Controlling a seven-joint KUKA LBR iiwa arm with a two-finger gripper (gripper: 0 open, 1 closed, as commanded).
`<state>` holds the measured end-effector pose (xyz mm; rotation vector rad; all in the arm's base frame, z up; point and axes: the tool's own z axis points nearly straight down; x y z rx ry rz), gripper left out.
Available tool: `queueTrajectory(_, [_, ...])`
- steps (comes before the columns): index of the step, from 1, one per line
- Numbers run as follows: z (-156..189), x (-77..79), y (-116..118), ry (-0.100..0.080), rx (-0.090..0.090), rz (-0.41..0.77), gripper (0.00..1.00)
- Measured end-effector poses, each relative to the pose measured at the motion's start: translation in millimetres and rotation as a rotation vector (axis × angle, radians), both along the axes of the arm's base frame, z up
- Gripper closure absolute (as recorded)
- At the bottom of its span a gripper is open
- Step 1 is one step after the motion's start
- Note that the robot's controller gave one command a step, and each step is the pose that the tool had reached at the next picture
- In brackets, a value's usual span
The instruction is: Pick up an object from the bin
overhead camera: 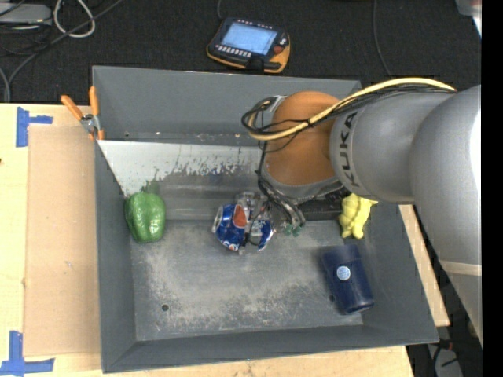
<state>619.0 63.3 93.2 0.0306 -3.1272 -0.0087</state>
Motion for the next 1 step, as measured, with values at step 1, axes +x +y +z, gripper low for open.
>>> queueTrajectory(1, [18.1,-2.0,-0.2,0.007,0.000,-0.001,1.00])
